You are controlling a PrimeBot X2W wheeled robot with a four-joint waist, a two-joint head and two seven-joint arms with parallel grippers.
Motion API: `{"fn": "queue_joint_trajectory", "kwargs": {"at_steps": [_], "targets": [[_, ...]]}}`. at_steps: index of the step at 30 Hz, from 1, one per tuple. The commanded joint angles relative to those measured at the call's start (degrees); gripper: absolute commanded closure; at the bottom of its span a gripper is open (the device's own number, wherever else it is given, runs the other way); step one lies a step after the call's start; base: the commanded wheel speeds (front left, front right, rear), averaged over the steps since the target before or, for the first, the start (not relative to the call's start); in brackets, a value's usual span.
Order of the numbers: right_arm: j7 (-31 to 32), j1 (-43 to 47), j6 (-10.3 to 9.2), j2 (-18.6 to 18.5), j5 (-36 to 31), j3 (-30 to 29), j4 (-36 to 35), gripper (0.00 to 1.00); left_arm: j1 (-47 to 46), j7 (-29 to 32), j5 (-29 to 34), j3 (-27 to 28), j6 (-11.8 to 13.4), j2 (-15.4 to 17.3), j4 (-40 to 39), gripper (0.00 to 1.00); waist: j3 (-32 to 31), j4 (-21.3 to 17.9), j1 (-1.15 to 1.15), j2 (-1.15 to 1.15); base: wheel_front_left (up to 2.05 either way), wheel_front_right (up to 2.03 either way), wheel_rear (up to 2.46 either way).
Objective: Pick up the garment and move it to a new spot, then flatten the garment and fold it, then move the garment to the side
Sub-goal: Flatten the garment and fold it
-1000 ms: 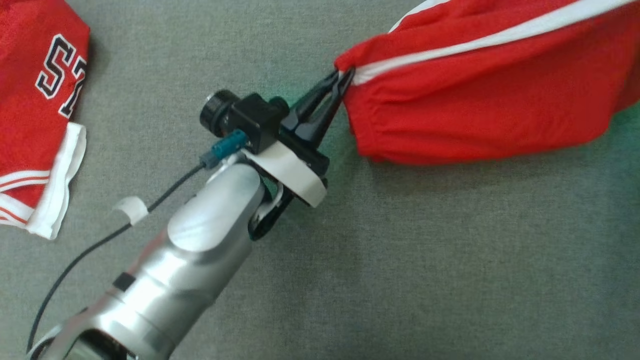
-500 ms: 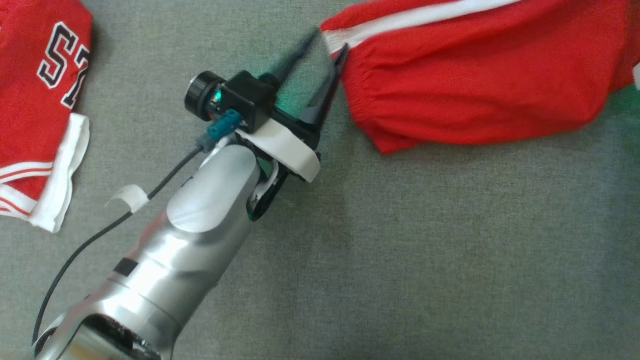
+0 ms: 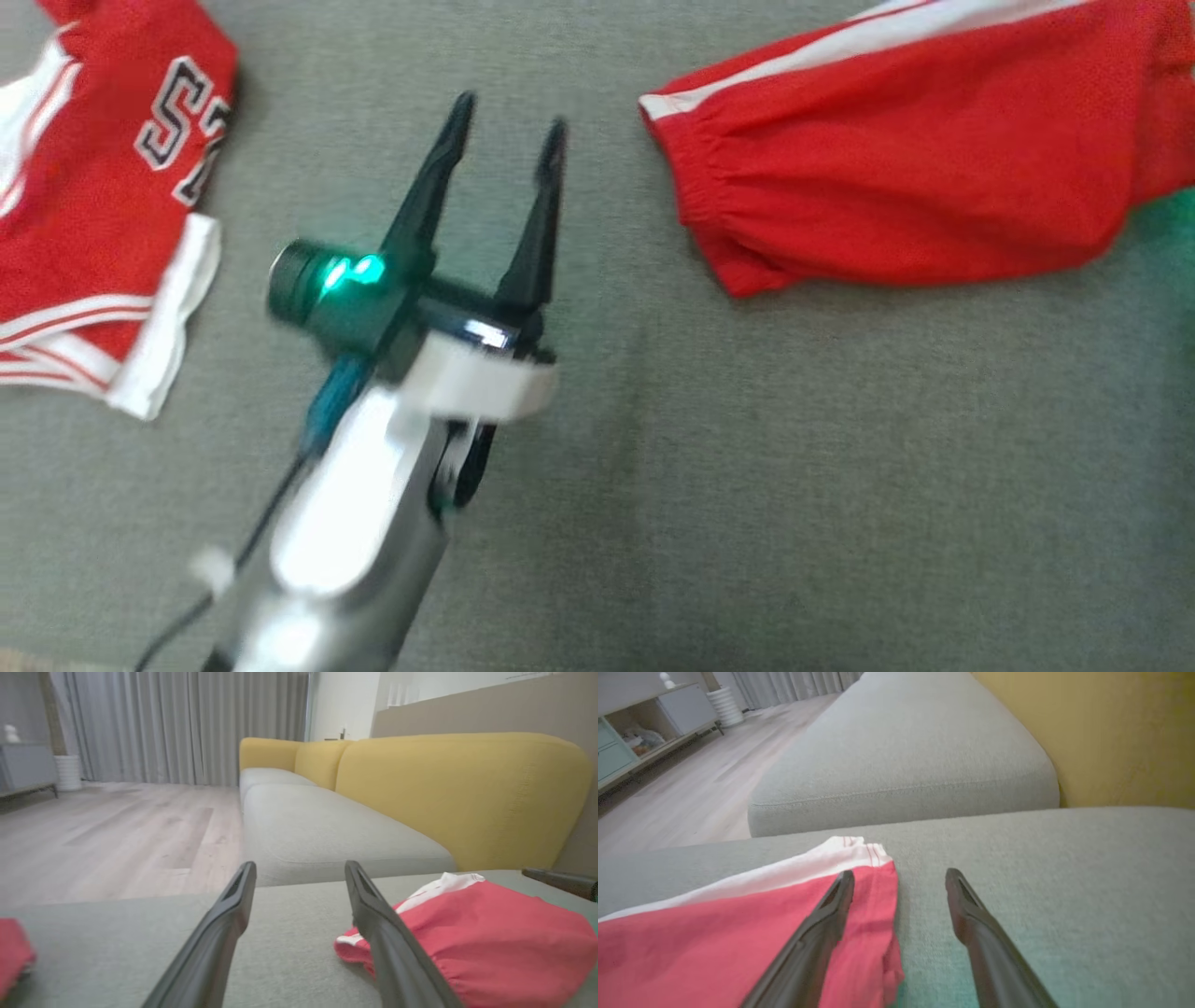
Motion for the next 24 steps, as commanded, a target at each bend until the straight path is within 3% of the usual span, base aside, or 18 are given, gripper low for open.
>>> {"fn": "queue_joint_trajectory", "kwargs": {"at_steps": [1, 9, 11, 18, 24], "targets": [[0.91, 1.25, -0.04, -0.05, 0.90, -0.61, 0.71, 0.00, 2.73, -0.35, 2.12, 3.38, 1.12, 0.58, -4.73, 0.00, -0.98, 1.67, 0.01, 0.00, 0.00, 0.00, 0.00], [9.98, 2.78, -0.04, 2.65, 7.37, -1.75, 8.35, 0.00, 12.79, -0.35, 7.34, 5.82, 1.70, -0.38, -12.79, 0.00, -2.06, 6.33, 0.01, 0.00, 0.00, 0.00, 0.00], [11.06, 3.03, -0.04, 2.98, 9.24, -1.31, 8.06, 1.00, 14.35, -0.35, 8.02, 6.39, 1.71, -0.55, -13.73, 0.00, -2.30, 7.02, 0.01, 0.00, 0.00, 0.00, 0.00], [6.62, 3.84, -0.04, 1.44, 10.04, 0.28, 7.11, 1.00, 17.07, -0.36, 9.71, 8.86, 1.08, -0.84, -14.75, 0.00, -5.12, 4.05, 0.01, 0.00, 0.00, 0.00, 0.00], [3.66, 5.12, -0.04, -5.26, 3.76, 4.06, 8.09, 1.00, 18.28, -0.36, 10.91, 11.00, 0.09, -0.72, -14.62, 0.00, -6.92, -1.14, 0.01, 0.00, 0.00, 0.00, 0.00]]}}
